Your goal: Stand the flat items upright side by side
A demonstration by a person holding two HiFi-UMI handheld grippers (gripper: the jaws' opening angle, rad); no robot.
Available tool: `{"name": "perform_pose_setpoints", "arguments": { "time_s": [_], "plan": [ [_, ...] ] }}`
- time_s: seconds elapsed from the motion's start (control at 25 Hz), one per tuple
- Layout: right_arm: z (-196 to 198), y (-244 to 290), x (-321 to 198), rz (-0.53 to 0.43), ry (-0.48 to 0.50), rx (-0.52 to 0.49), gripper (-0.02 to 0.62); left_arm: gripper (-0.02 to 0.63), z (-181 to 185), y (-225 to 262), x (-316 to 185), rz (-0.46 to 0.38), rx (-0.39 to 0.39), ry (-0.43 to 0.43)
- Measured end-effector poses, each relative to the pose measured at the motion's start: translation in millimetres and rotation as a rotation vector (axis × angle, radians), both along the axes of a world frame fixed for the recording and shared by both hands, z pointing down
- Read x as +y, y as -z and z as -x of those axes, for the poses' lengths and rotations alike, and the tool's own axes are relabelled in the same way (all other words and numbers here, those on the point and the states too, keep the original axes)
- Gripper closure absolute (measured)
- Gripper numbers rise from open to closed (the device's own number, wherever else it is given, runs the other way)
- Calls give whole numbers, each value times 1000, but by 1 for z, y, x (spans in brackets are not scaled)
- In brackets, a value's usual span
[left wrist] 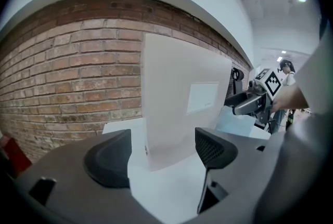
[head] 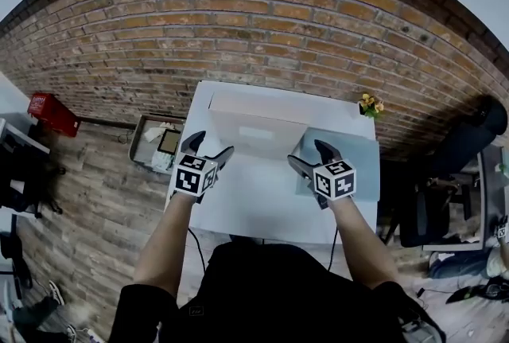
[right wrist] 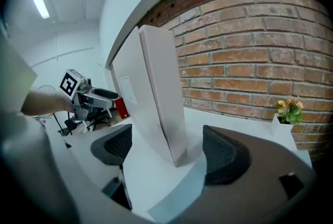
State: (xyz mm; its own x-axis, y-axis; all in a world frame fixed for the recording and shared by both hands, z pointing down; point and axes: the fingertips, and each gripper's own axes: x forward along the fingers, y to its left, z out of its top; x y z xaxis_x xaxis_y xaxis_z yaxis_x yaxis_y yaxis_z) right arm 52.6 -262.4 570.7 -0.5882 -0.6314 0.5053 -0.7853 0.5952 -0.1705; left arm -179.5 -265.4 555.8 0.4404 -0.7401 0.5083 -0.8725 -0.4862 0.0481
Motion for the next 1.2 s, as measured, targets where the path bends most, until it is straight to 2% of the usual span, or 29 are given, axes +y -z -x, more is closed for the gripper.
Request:
{"name": "perform_pose_setpoints", "arguments": {
  "time_s": [0.16, 0.32, 0.44, 0.6, 0.88, 1.08, 1.2],
  "plan": [
    [-28, -2, 21, 14, -11, -22, 164, 216, -6, 4, 16, -12, 1, 102],
    [-61, -17, 43, 51, -44, -39, 164, 216, -32, -6, 36, 15, -5, 105],
    [-78, -30, 58, 86, -72, -48, 164, 216, -56, -16, 50, 44, -8, 75],
    [-80, -36, 69, 106, -84, -49, 164, 216, -79, -19, 55, 53, 5, 27],
    [-65, -23, 61, 79, -143, -54, 164, 216, -89, -25, 53, 59, 30, -70],
    [-43, -34, 64, 119, -195, -43, 166, 218, -110, -36, 61, 92, 41, -201],
    [-50, -50, 80, 157, -246, -24, 166, 216, -137, -46, 68, 123, 61, -291]
  ]
}}
